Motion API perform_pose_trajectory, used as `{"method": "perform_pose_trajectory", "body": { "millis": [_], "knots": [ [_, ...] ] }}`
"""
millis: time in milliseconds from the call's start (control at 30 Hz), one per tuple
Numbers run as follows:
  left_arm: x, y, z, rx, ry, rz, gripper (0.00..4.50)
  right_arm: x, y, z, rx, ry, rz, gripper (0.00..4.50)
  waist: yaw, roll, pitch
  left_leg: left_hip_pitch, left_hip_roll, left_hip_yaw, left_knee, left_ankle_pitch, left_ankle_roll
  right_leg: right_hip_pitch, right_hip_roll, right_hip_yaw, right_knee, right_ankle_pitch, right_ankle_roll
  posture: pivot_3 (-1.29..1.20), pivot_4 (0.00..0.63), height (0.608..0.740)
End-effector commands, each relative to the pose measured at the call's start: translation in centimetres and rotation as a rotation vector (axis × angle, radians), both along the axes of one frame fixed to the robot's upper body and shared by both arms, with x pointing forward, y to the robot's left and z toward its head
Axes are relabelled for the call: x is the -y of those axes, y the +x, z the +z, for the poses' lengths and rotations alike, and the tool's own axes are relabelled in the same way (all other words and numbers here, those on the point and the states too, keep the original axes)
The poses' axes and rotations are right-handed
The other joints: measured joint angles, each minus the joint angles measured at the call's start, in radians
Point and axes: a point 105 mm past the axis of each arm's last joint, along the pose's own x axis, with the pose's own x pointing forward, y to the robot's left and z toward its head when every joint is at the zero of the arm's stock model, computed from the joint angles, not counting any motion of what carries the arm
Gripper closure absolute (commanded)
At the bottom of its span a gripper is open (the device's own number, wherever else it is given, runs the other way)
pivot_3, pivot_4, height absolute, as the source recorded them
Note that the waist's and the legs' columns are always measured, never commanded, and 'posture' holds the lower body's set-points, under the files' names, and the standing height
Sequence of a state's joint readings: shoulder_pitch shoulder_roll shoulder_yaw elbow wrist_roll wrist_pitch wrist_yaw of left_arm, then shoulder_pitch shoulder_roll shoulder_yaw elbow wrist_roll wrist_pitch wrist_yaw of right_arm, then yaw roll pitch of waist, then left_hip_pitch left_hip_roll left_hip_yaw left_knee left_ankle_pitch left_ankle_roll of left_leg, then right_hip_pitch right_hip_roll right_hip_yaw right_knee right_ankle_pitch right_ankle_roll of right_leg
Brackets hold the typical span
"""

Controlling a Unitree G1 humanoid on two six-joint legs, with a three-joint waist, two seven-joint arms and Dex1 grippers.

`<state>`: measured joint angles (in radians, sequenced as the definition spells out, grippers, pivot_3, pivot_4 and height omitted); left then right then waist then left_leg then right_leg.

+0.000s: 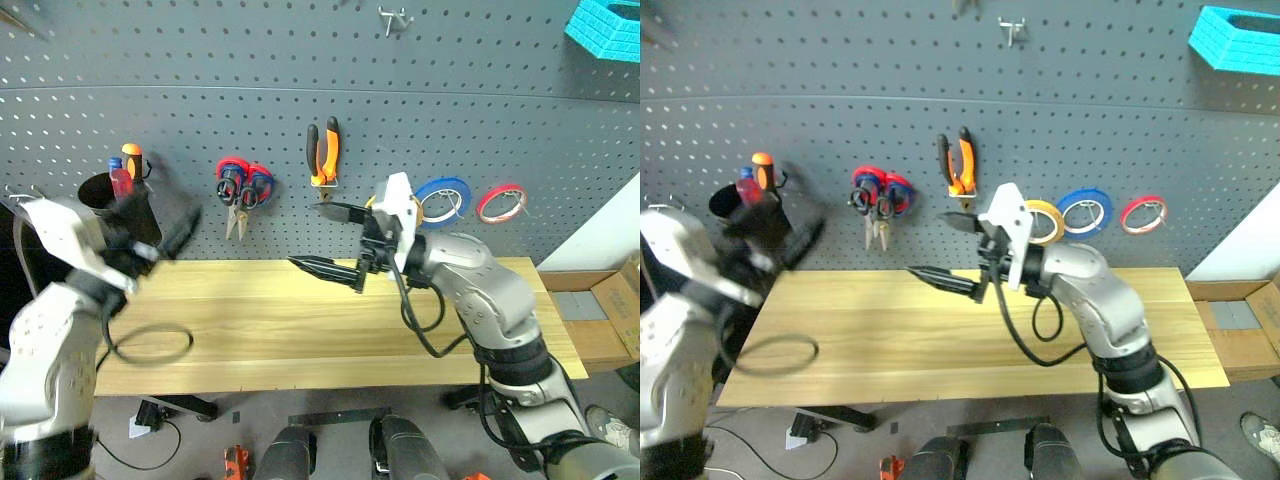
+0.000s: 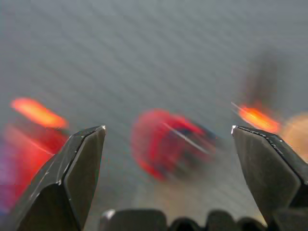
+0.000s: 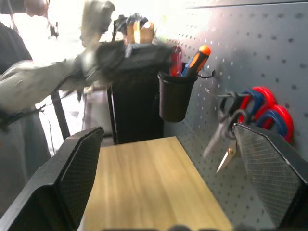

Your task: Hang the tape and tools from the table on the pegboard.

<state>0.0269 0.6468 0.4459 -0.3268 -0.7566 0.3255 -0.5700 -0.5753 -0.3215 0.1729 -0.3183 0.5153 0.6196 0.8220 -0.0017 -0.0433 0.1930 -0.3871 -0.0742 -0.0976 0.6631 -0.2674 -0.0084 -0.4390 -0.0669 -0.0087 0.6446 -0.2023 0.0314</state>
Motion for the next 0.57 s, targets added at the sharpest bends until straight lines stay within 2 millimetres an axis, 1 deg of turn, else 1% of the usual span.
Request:
{"method": "perform_pose_trajectory", "body": {
  "millis": [33,100,167,233,267,300,367,400,433,467,500,567],
  "knots": [
    [0.2,-0.9,-0.6,-0.071,-0.08,-0.012,0.01,1.8,-1.5,0.1,-0.057,0.052,0.05,0.0,0.004,0.002,0.001,0.002,0.0,-0.001,0.0,0.0,0.0,0.003,0.0,-0.001,0.0,-0.001,-0.001,0.05,0.162,0.74],
    [0.3,-0.4,-2.4,-0.127,-0.086,0.017,0.01,3.0,-0.2,-1.5,-0.107,0.029,-0.039,0.0,0.006,0.006,0.004,0.008,0.0,-0.001,0.0,0.0,0.0,0.01,0.0,-0.002,-0.001,-0.002,-0.002,0.04,0.147,0.74],
    [1.0,-0.1,-3.9,-0.163,-0.093,0.004,0.01,4.2,1.1,-3.5,-0.15,-0.009,-0.14,0.0,0.006,0.006,0.002,0.015,0.0,-0.001,0.0,0.0,0.001,0.018,0.0,-0.002,-0.002,-0.006,0.001,0.03,0.139,0.74],
    [1.4,0.5,-5.6,-0.185,-0.043,0.034,0.01,6.0,2.7,-5.8,-0.196,-0.033,-0.269,0.0,0.007,0.007,0.001,0.022,0.0,0.001,-0.001,-0.001,0.002,0.025,0.0,-0.002,-0.002,-0.008,0.003,0.02,0.133,0.74],
    [1.7,0.9,-6.4,-0.203,-0.049,0.057,0.01,7.1,3.5,-6.9,-0.218,-0.05,-0.344,0.0,0.007,0.007,0.0,0.023,0.0,0.001,-0.001,-0.001,0.002,0.027,0.0,-0.002,-0.003,-0.008,0.004,0.02,0.128,0.74],
    [1.8,1.2,-6.9,-0.214,-0.055,0.073,0.01,7.8,4.0,-7.6,-0.23,-0.06,-0.392,0.0,0.008,0.007,0.0,0.024,0.0,0.001,-0.001,-0.001,0.002,0.027,0.0,-0.002,-0.003,-0.008,0.004,0.02,0.123,0.74],
    [2.3,1.7,-8.7,-0.258,-0.045,0.097,0.01,9.9,4.7,-9.5,-0.261,-0.085,-0.505,0.0,0.009,0.007,-0.001,0.024,0.0,0.001,-0.001,-0.001,0.002,0.027,0.0,-0.002,-0.003,-0.008,0.004,0.01,0.119,0.74],
    [2.4,1.8,-9.3,-0.271,-0.04,0.103,0.01,10.7,5.0,-10.2,-0.268,-0.097,-0.546,0.0,0.009,0.007,-0.001,0.023,0.0,0.001,-0.001,-0.001,0.002,0.027,0.0,-0.002,-0.003,-0.008,0.004,0.01,0.119,0.74],
    [2.3,1.9,-9.9,-0.281,-0.056,0.118,0.01,11.6,5.3,-11.0,-0.268,-0.123,-0.602,0.0,0.009,0.007,-0.001,0.023,0.0,0.001,-0.001,-0.001,0.002,0.026,0.0,-0.001,-0.002,-0.007,0.003,0.0,0.116,0.74],
    [2.1,1.9,-10.9,-0.306,-0.032,0.137,0.01,12.5,5.5,-11.6,-0.285,-0.123,-0.64,0.0,0.009,0.008,-0.002,0.023,0.0,0.002,-0.001,-0.001,0.002,0.025,0.0,-0.001,-0.002,-0.005,-0.001,-0.01,0.118,0.74],
    [1.7,1.8,-12.0,-0.328,0.0,0.155,0.01,13.3,5.5,-12.1,-0.296,-0.13,-0.673,0.0,0.007,0.008,-0.002,0.023,0.0,0.003,-0.002,-0.001,0.002,0.024,0.0,-0.001,-0.002,-0.005,-0.001,-0.02,0.12,0.74],
    [0.1,1.5,-13.8,-0.379,0.039,0.22,0.01,14.3,5.1,-12.9,-0.312,-0.141,-0.691,0.0,0.004,0.009,-0.002,0.022,0.001,0.004,-0.002,-0.001,0.002,0.023,0.0,-0.001,-0.001,-0.005,-0.002,-0.02,0.123,0.74]
  ]
}}
